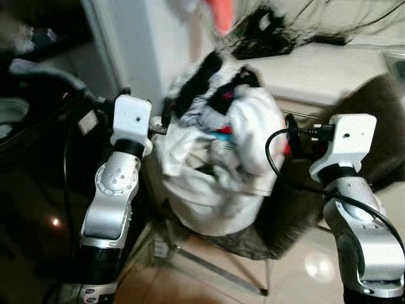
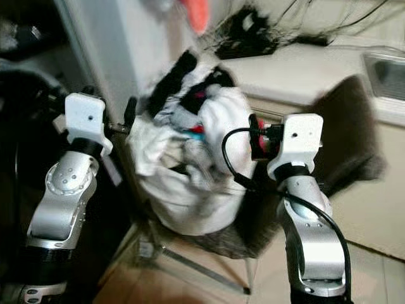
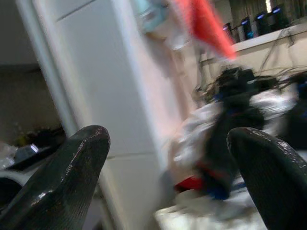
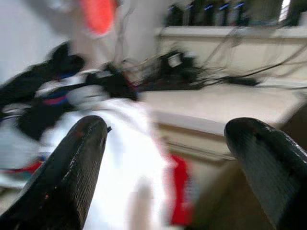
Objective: Clothes washing
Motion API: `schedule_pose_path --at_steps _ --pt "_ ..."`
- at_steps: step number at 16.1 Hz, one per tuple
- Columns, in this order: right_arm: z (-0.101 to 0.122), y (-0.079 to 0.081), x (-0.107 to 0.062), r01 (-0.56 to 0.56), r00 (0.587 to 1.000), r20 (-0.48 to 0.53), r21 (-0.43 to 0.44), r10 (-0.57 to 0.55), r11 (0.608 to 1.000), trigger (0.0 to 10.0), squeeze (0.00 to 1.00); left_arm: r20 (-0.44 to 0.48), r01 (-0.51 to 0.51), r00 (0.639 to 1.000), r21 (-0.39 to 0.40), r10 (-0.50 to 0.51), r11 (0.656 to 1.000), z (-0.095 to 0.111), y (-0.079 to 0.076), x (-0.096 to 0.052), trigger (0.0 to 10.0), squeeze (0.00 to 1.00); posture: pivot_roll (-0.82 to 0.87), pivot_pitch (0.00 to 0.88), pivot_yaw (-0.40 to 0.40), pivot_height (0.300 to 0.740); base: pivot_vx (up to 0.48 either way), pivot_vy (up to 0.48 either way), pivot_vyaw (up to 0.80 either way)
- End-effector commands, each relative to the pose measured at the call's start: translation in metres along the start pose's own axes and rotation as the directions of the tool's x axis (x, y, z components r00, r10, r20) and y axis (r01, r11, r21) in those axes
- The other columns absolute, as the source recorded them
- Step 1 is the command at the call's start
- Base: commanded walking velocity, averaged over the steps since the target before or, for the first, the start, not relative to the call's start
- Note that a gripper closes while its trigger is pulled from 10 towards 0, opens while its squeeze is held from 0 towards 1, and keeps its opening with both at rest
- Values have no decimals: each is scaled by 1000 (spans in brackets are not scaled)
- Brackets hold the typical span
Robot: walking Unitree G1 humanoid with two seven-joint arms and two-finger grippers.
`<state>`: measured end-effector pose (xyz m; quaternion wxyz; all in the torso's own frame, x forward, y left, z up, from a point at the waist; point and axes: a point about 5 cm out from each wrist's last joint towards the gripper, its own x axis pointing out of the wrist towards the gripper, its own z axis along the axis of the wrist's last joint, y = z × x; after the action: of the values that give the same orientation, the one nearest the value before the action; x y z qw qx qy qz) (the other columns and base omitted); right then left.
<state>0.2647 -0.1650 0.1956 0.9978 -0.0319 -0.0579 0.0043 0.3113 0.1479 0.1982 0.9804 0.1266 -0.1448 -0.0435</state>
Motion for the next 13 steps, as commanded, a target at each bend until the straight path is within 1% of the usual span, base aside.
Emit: schedule_pose_path --at_steps 1,9,11,12,13 --pt "6 4 1 -16 1000 22 3 16 1000 10000 0 -26 -12 1000 6 12 1000 -5 5 0 10000 0 -37 0 25 740 274 345 0" --pt "7 6 3 -31 999 24 3 31 1000 10000 0 -35 -22 999 2 22 1000 -7 5 -2 10000 0 -24 0 10 740 273 345 0" --pt "7 6 4 -36 999 24 3 36 999 10000 0 -44 -29 999 28 31 999 -8 6 -3 10000 0 -21 0 6 740 0 0 0" --pt "8 7 4 -39 999 24 3 39 999 10000 0 -40 -30 999 57 32 998 -8 5 -4 10000 0 -17 0 3 740 0 0 0" --pt "8 7 4 -42 999 25 3 42 999 10000 0 -47 -42 998 81 46 996 -8 5 -4 10000 0 -18 0 4 740 0 -480 0"
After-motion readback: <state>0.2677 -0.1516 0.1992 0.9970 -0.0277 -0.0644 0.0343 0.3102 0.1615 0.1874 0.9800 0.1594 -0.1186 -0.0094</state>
